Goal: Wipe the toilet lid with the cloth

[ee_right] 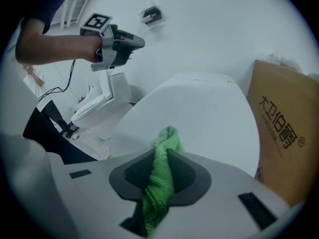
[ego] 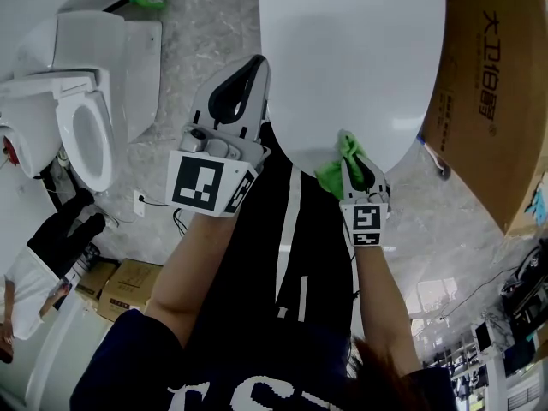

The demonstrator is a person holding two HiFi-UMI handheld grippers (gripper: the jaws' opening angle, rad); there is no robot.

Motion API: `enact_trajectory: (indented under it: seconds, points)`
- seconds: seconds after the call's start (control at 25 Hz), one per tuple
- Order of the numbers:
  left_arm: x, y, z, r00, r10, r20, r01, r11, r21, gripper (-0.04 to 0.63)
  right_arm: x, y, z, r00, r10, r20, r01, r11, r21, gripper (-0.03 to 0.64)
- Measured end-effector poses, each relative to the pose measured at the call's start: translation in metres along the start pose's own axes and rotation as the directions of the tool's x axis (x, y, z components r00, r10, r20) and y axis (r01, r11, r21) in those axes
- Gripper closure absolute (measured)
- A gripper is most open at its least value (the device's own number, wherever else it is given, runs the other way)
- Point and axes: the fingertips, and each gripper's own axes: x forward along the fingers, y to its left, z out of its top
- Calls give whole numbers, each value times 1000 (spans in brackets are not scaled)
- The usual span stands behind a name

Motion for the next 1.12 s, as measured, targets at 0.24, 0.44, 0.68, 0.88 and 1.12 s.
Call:
enact_trajectory:
  seconds: [0.24,0.44,0.68,0.88,1.12]
  points:
    - [-9,-5,14,1000,8,14,-8,1000,15,574,4,50,10,979,199,-50,-203,976,-84,534]
    - [-26,-10,49,999,25,32,-26,999,30,574,-35,42,65,981,185,59,-180,980,-79,534]
    - [-53,-23,119,997,37,62,-41,997,67,575,-118,2,185,946,81,313,-67,996,-55,534]
    - [-76,-30,193,993,35,111,-47,993,110,574,-203,-31,297,871,-27,490,63,996,-57,534]
    - [-101,-46,276,988,30,153,-53,988,143,574,-322,-51,411,712,-90,696,169,985,-45,534]
